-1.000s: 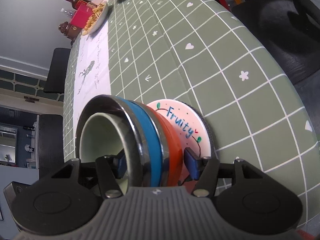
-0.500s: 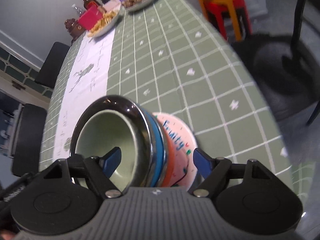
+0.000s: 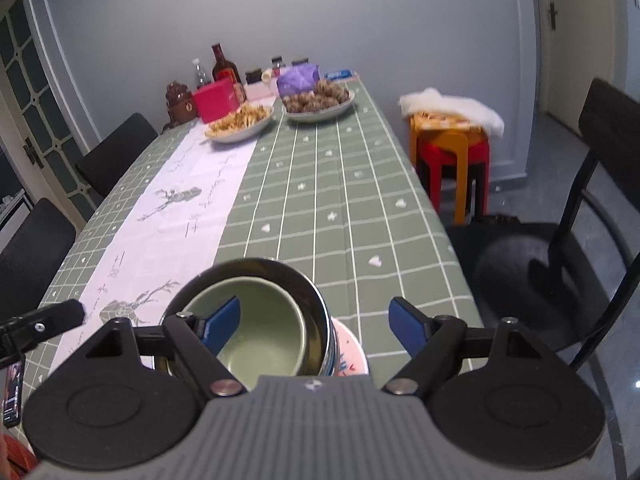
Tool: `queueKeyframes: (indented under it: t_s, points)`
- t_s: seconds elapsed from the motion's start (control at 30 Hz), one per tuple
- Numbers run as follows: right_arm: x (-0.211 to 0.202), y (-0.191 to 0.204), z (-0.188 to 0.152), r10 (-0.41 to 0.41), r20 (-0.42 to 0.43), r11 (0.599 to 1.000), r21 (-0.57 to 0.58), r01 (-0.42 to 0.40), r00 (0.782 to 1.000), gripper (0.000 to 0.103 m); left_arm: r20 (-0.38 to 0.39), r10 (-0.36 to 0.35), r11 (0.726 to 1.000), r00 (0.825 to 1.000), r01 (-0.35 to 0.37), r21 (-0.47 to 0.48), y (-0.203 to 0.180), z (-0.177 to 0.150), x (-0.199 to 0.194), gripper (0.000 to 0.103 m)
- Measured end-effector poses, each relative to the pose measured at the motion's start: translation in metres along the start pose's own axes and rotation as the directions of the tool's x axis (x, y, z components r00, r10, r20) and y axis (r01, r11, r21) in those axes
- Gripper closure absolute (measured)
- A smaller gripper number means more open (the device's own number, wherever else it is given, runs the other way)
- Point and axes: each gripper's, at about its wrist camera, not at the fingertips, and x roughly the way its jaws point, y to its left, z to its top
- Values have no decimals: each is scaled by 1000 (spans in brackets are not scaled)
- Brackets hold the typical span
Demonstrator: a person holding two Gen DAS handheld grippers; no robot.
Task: Organize plates and bowls
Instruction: 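Open both tools and pull them back from the bowl stack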
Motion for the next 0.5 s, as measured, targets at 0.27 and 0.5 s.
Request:
queueKeyframes:
  t_s: [0.27, 0.5]
  points:
    - [-19, 32, -21, -27, 100, 997, -74, 35, 995, 20, 104, 35, 996, 994, -44, 83, 17, -11, -40, 28]
    - [-70, 76, -56, 60, 205, 992, -125, -34, 977, 13, 217, 103, 976, 971, -141, 168, 31, -31, -75, 28]
